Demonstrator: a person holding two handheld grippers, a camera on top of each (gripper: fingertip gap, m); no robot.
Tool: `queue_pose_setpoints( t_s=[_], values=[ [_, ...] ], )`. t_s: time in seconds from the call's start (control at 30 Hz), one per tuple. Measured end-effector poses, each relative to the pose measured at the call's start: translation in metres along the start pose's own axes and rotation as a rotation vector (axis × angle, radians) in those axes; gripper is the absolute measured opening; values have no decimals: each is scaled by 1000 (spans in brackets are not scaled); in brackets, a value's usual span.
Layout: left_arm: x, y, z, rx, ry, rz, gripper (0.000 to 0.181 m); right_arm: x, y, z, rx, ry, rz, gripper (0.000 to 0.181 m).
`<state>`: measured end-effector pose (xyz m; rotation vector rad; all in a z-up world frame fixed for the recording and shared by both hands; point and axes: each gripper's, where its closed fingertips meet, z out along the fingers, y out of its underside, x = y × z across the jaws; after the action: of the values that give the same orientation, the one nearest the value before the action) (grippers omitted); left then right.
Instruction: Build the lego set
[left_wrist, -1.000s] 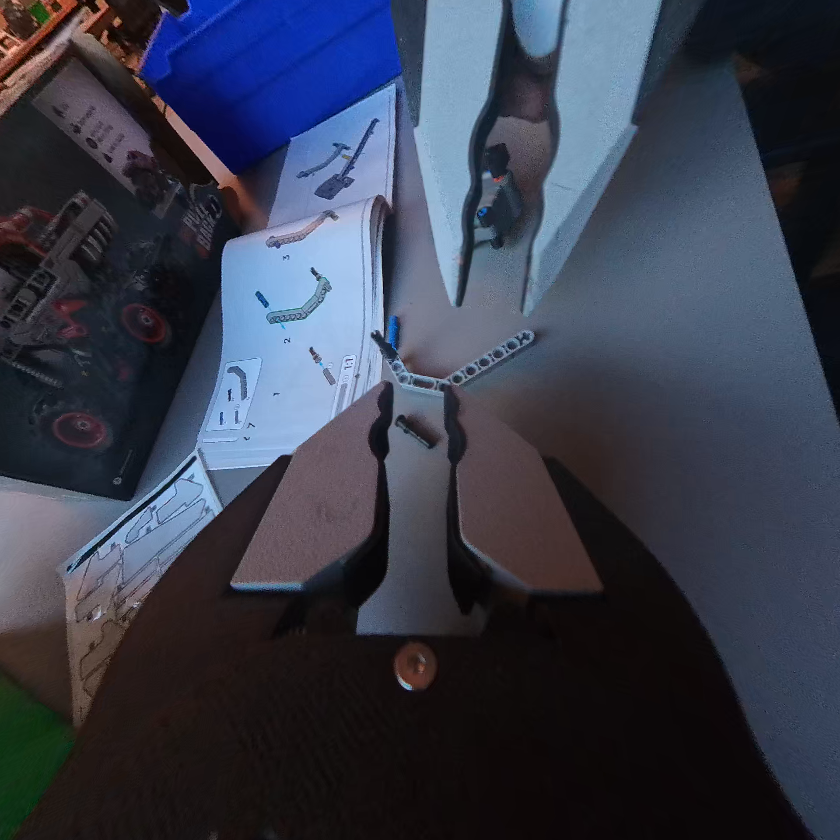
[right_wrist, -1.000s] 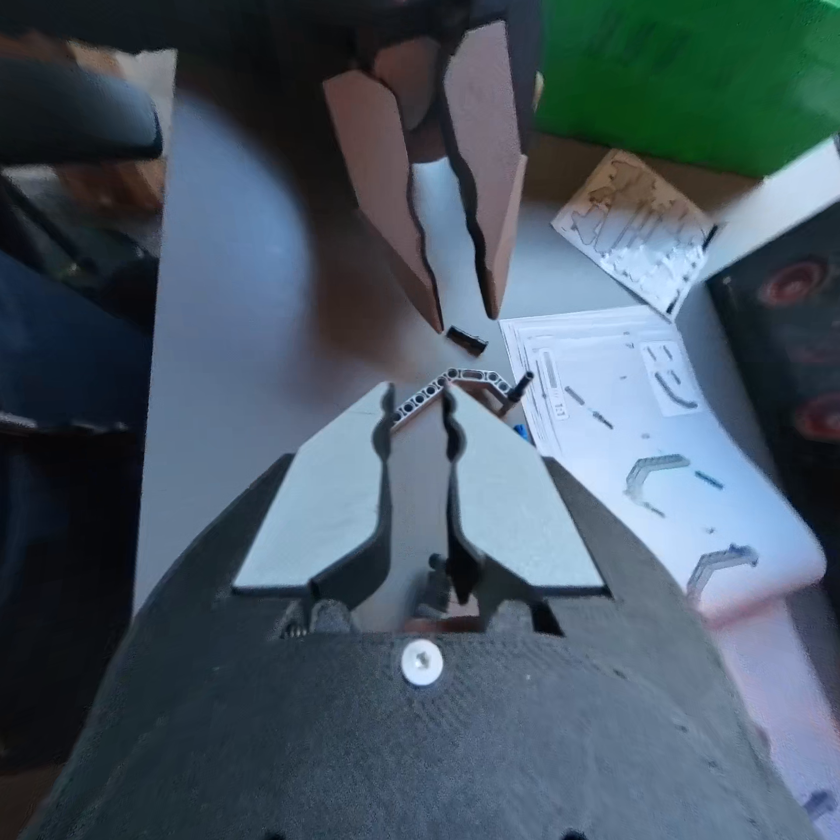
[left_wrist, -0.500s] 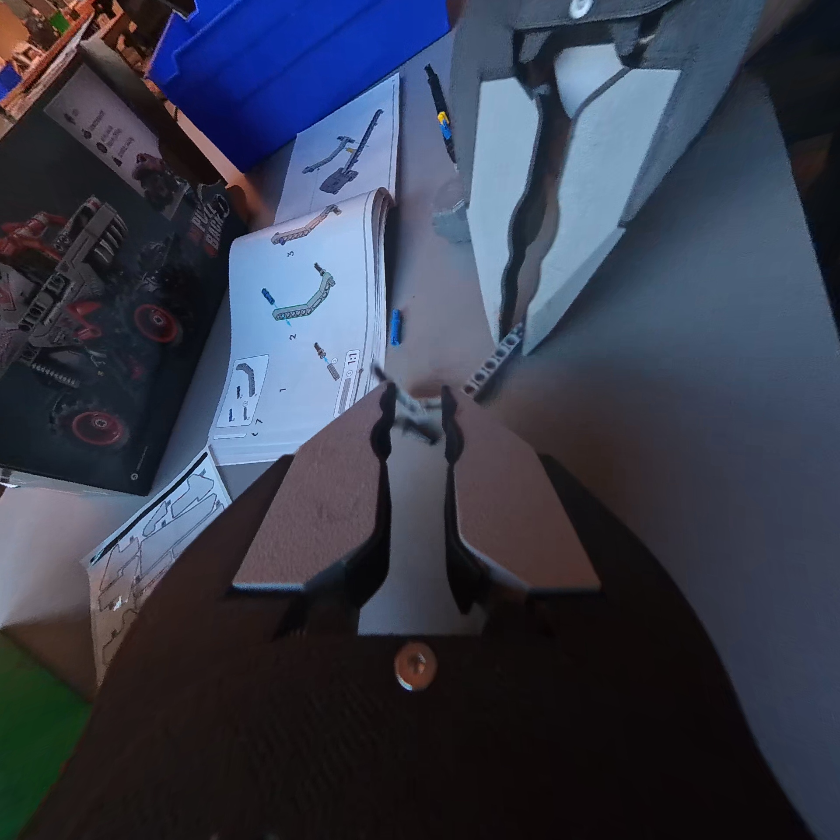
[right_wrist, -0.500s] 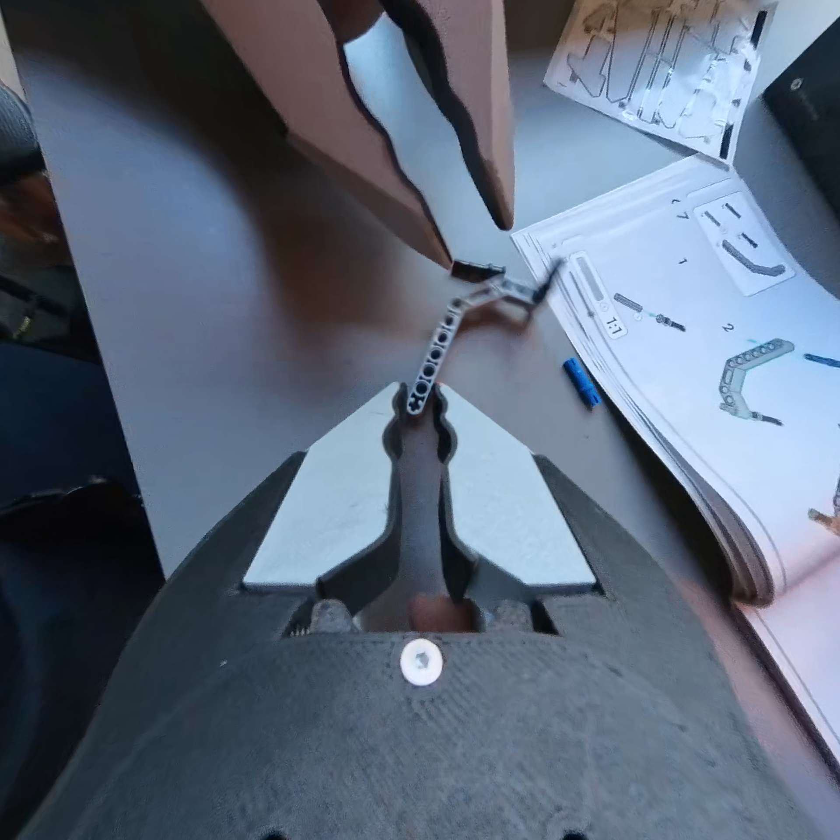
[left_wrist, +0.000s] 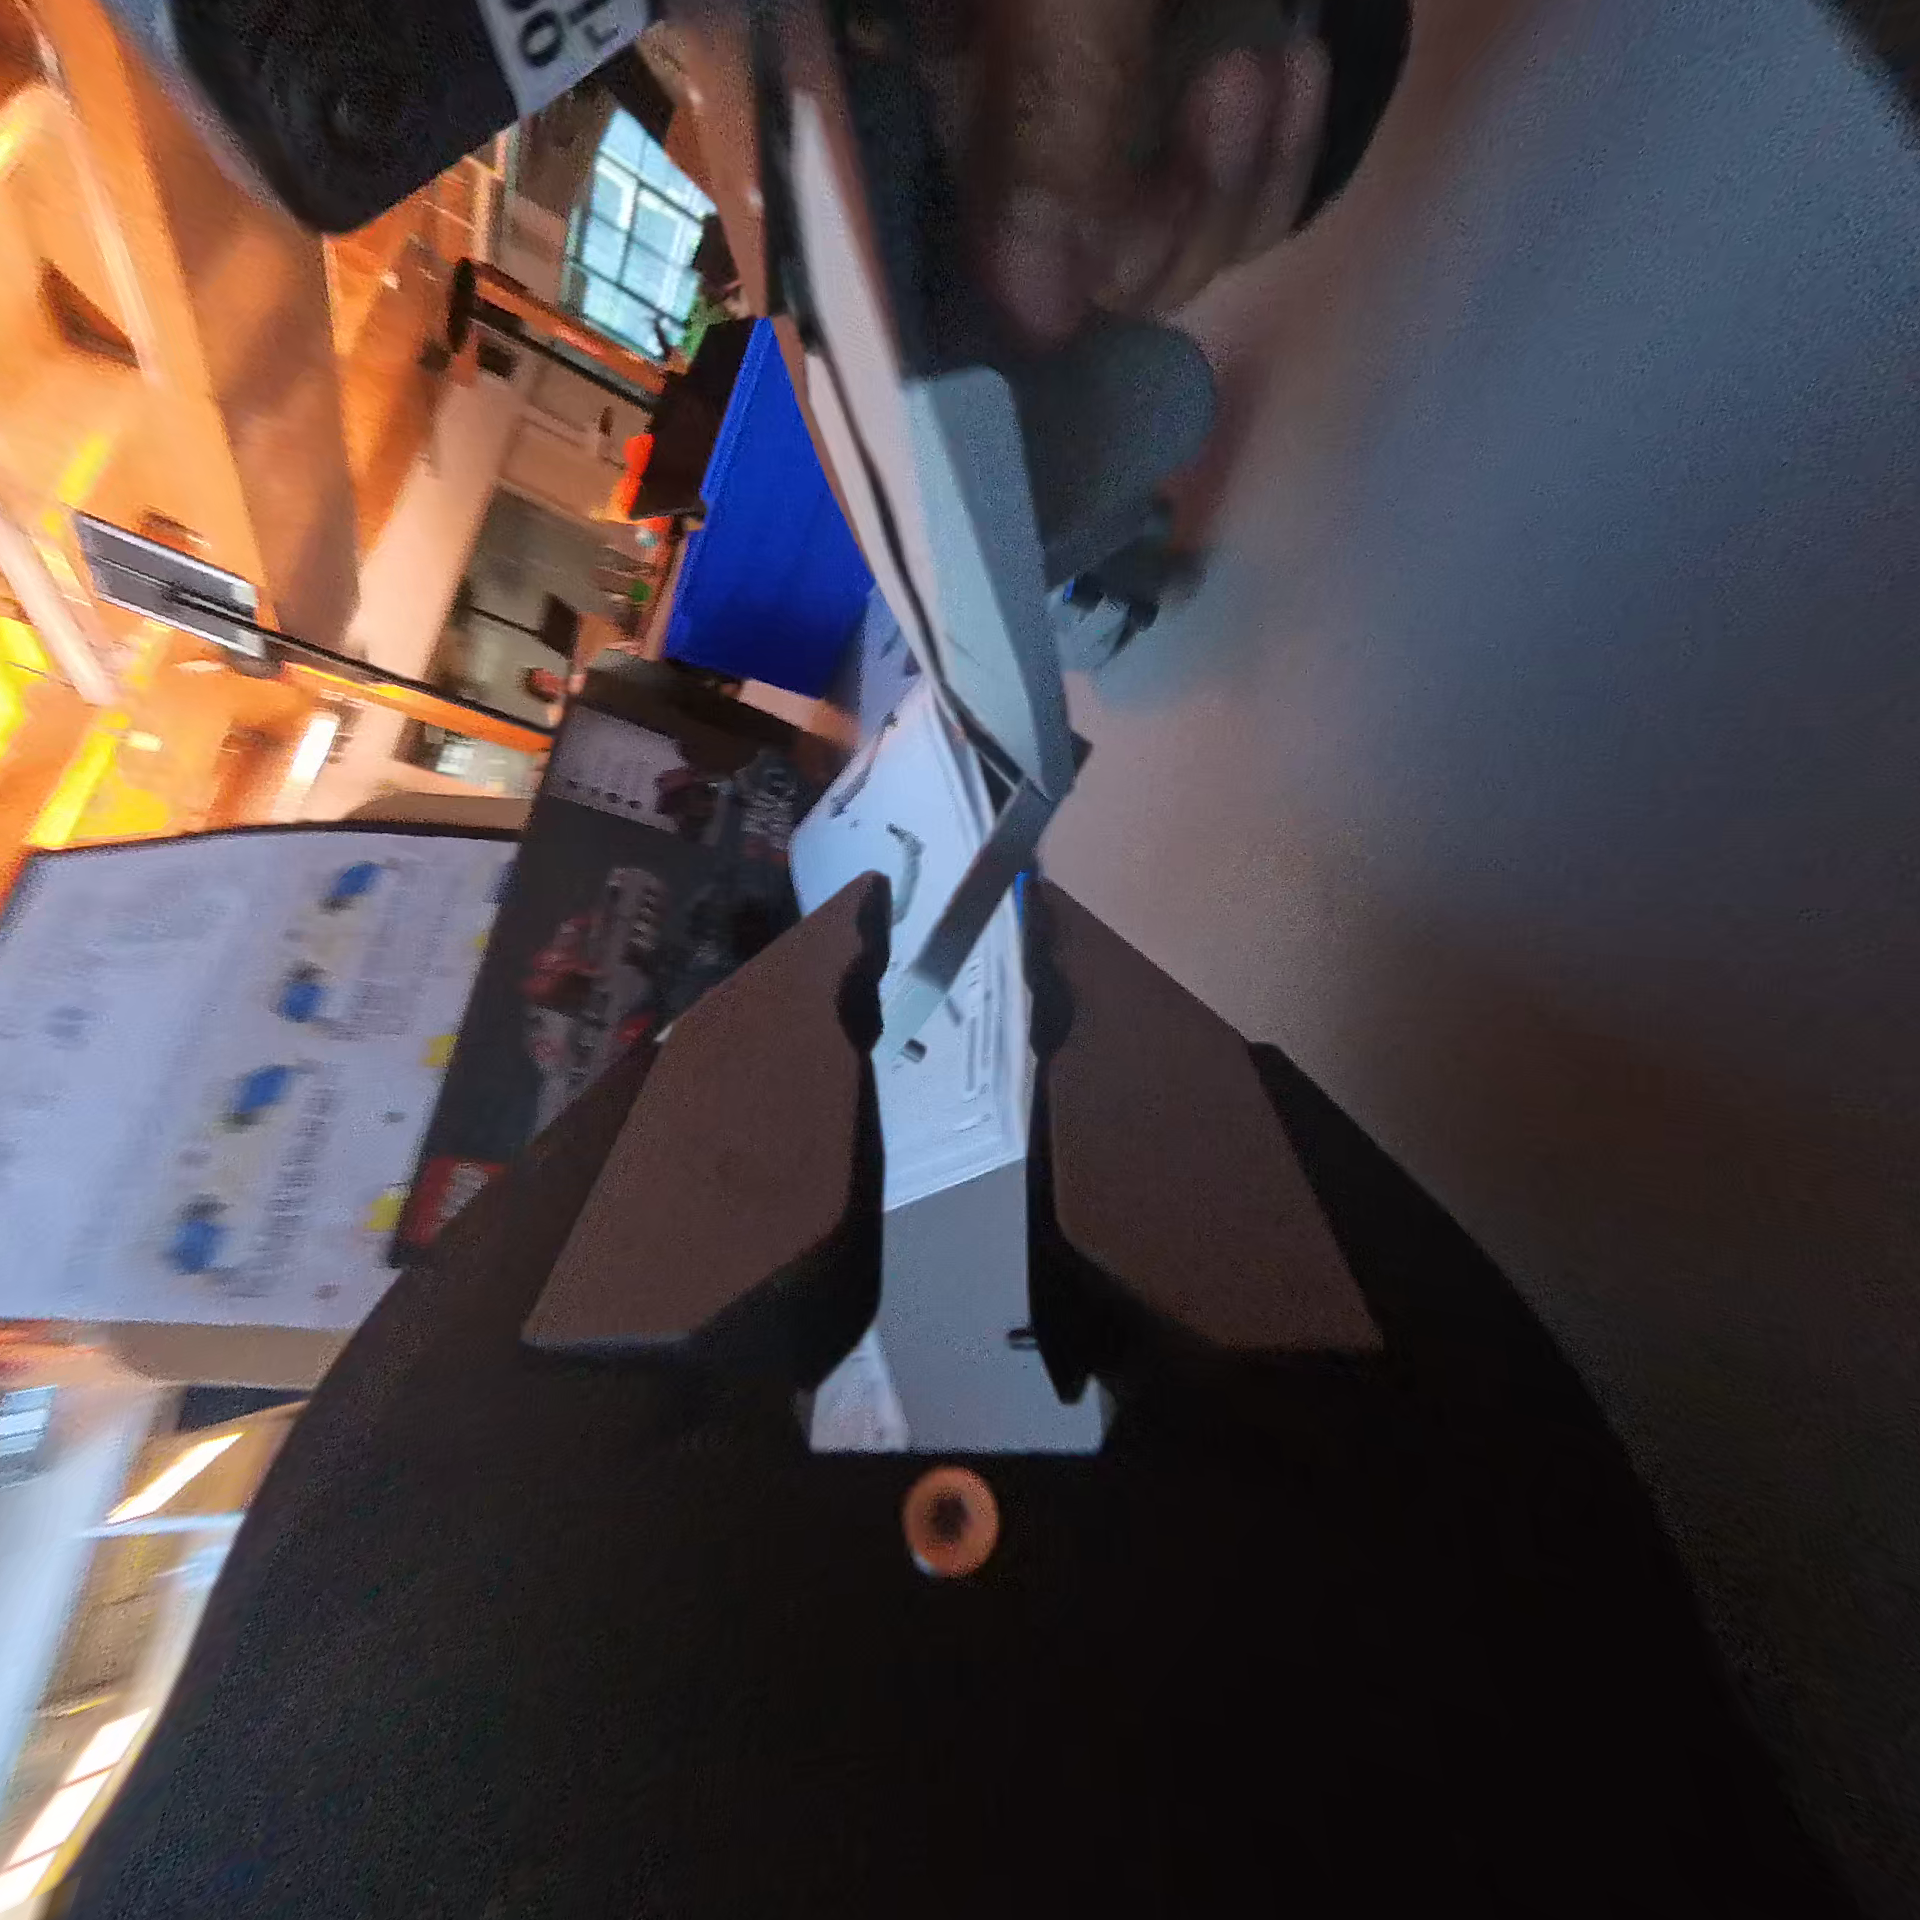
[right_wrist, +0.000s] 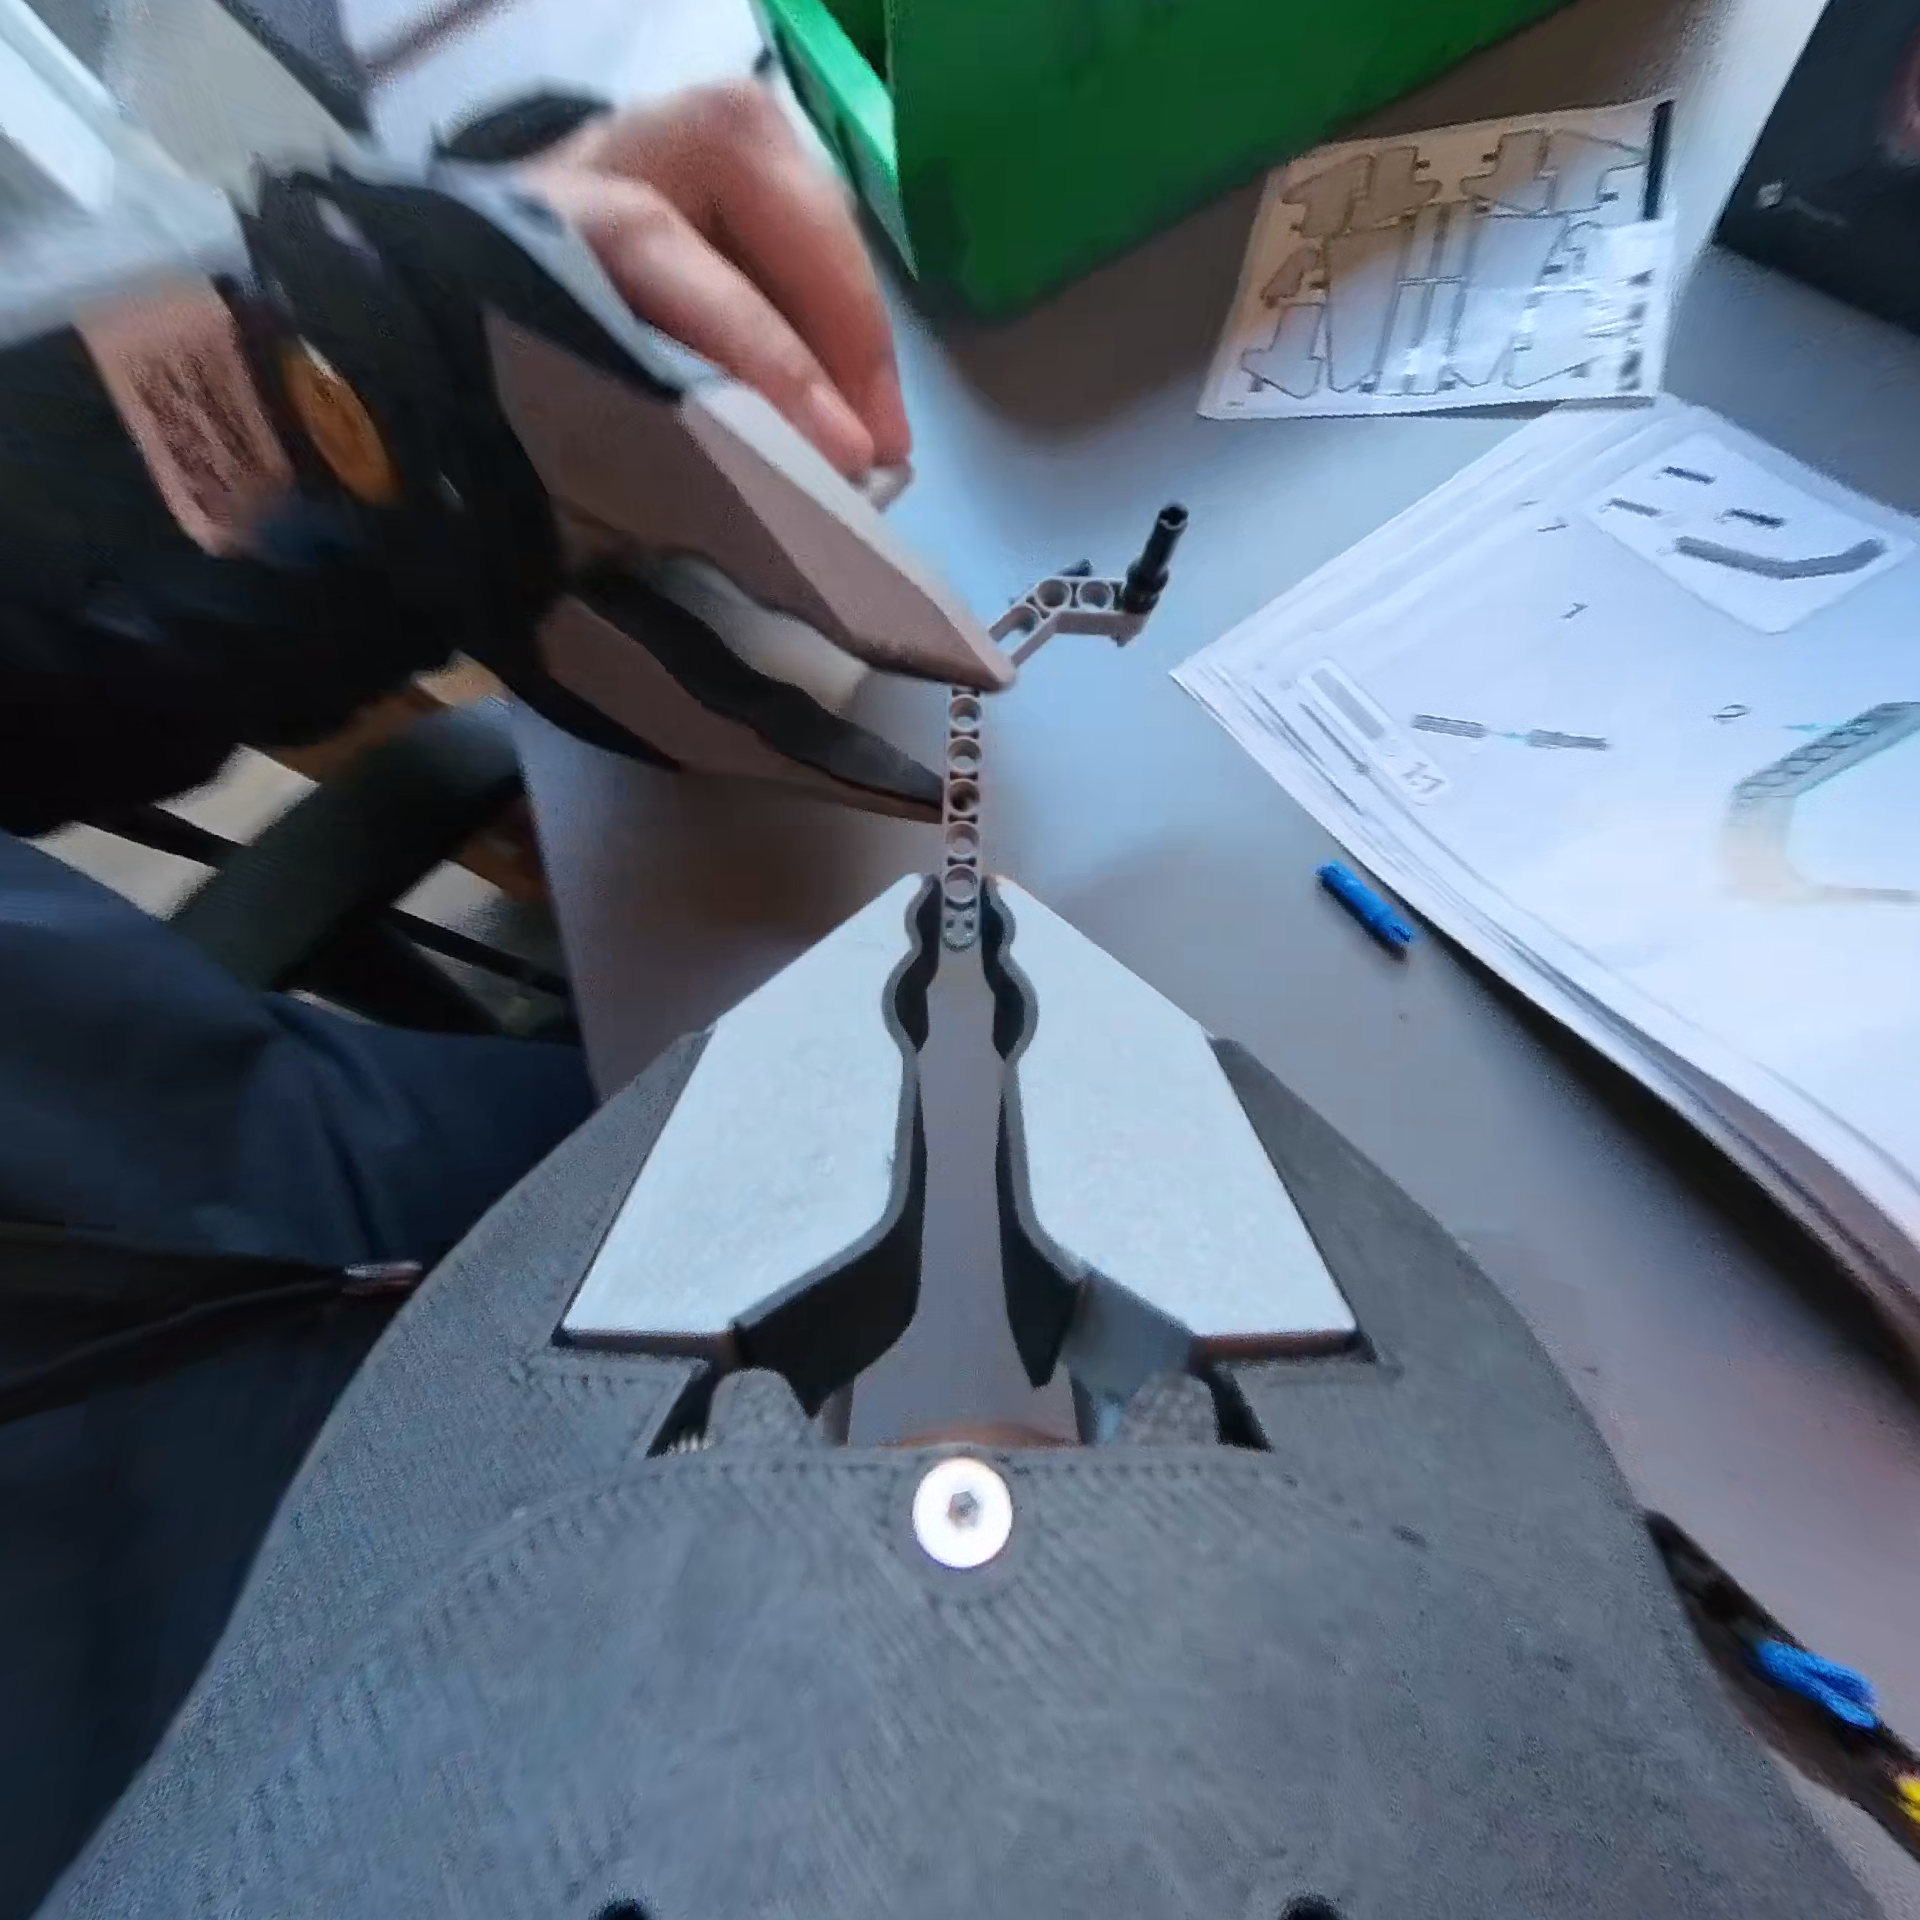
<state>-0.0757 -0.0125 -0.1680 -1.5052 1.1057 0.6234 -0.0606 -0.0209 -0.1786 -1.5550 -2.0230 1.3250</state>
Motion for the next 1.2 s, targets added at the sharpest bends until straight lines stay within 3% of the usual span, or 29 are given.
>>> queue_pose_setpoints(
  t_s=[0.03,0.1,0.17,0.23,0.3,0.4,0.47,0.6,0.7,0.83,1.13,1.2],
  values=[
    [-1,3,2,-32,-34,69,20,-4,-3,-1,19,-43,36,5],
    [-4,5,2,-66,-87,189,8,-9,-10,-4,54,-94,68,5],
    [-6,2,1,-59,-91,170,7,-11,-18,-9,94,-100,33,6],
    [-11,-2,0,-14,-59,12,7,-11,-26,-19,98,-81,-42,8],
    [-20,-1,-3,33,-16,-188,6,1,-34,-32,73,4,-130,28],
    [-28,-1,-8,123,66,-413,7,25,-31,-41,-74,114,-314,19],
    [-34,-4,-13,198,62,-460,6,42,-18,-37,-226,150,-395,19],
    [-27,-6,-12,225,52,-370,7,78,11,-19,-529,201,-468,19],
    [-14,-9,-9,220,126,-376,6,93,18,-6,-645,184,-467,19],
    [-16,-10,-11,243,135,-416,6,95,18,2,-690,139,-513,18],
    [22,-15,-7,205,191,-163,6,88,21,13,-644,12,-526,3],
    [28,-13,-6,188,213,-145,18,84,18,13,-605,-2,-535,2]
  ],
)
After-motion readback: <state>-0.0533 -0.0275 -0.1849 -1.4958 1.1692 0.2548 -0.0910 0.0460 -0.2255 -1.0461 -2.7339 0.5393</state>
